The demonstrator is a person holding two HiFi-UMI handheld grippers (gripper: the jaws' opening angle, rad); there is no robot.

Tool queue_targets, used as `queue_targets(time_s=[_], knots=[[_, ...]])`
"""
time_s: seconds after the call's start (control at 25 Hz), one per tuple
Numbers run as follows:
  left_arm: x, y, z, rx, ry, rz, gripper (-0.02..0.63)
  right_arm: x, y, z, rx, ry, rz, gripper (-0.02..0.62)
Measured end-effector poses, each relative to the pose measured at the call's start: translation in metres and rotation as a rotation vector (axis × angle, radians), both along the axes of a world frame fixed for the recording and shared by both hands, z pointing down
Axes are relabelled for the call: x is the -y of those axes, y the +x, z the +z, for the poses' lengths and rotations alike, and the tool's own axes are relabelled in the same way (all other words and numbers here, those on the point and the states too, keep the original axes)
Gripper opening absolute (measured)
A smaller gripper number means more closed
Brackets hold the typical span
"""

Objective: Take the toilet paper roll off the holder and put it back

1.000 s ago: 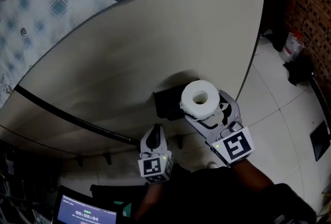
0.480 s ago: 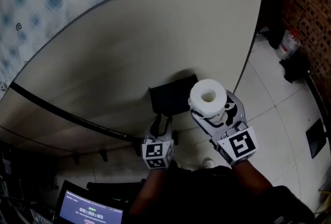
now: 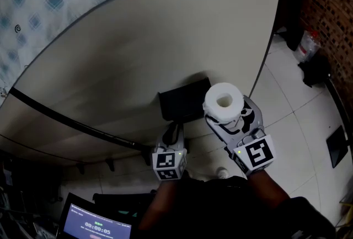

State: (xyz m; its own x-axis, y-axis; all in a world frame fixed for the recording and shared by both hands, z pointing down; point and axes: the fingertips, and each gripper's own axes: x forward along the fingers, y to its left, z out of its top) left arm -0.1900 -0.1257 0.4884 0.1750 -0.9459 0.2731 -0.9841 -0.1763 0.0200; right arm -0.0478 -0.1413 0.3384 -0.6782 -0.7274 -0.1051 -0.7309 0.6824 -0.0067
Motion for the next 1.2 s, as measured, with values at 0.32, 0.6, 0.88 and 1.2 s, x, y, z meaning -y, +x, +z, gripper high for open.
queue_targets(time_s=[0.32,0.6,0.88,1.2], knots=[[-0.019,0.011,-0.015,-0.171,-0.064,0.041,0.077,0.004,0.025,-0.012,0.109,0.022,0.038,0.422],[-0.027,0.014,-0.029,-0.312,-0.133,0.100,0.077,0.039,0.077,0.015,0.339,-0.103,0.127,0.422],[-0.027,0.015,-0.031,-0.340,-0.166,0.121,0.078,0.069,0.074,0.090,0.626,-0.369,0.083,0.420],[-0.027,0.017,-0.031,-0.346,-0.197,0.160,0.078,0.084,0.043,0.138,0.915,-0.593,-0.048,0.414]])
